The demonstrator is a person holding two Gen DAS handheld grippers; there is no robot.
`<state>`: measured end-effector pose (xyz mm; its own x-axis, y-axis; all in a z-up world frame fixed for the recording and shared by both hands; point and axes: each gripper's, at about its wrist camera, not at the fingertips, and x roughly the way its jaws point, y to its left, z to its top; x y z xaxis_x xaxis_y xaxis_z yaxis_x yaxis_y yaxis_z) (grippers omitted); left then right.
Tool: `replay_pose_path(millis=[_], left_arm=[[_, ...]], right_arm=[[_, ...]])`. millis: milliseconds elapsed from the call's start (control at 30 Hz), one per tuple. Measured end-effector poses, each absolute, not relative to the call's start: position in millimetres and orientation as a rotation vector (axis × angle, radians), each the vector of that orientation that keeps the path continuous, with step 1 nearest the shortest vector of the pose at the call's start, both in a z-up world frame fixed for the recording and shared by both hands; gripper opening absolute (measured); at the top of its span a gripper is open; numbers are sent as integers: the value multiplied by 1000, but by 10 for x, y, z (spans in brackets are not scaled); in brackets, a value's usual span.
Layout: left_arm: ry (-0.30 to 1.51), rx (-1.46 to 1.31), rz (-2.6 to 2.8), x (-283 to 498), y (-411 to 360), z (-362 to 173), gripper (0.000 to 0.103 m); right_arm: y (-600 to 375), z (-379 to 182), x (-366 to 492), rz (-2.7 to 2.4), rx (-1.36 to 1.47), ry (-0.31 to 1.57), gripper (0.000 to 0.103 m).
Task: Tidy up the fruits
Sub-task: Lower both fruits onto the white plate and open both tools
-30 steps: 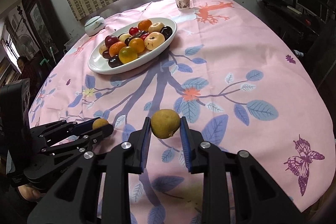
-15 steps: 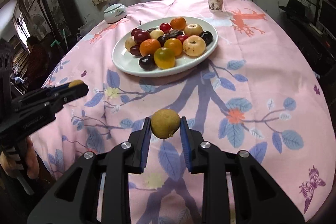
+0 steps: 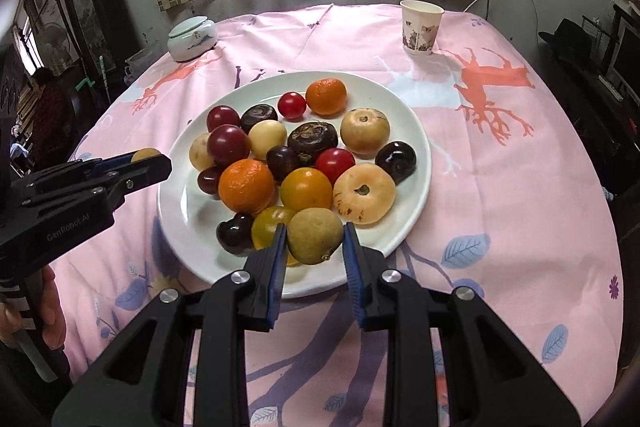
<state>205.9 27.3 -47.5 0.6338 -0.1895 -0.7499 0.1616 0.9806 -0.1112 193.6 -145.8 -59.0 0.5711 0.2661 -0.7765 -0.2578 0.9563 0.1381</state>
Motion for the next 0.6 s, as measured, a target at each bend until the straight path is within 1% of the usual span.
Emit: replay_pose_path(millis=[233, 267, 300, 333, 367, 400, 467, 600], left_arm=[[880, -32, -188, 2179, 272, -535, 25], [880, -27, -183, 2184, 268, -538, 26], [875, -23, -180, 2182, 270, -534, 34], [868, -18, -175, 2177, 268, -523, 45], [854, -18, -167, 2160, 272, -502, 71], [830, -23, -154, 2131, 284, -470, 82], [806, -24, -148, 2091, 293, -405, 82], [783, -30, -128, 2044, 330, -317, 91]], right_arm=[[-1472, -631, 2030, 307, 32, 894, 28], [-1486, -632, 2037, 306, 40, 886, 30], [-1493, -630, 2043, 303, 43, 880, 34], [-1501, -627, 2045, 292, 41, 874, 62], [-1513, -612, 2035, 274, 41, 858, 77], [-1520, -587, 2009, 261, 40, 838, 81], [-1530, -539, 1983, 251, 33, 821, 92], [-1582, -432, 1927, 246, 42, 805, 95]])
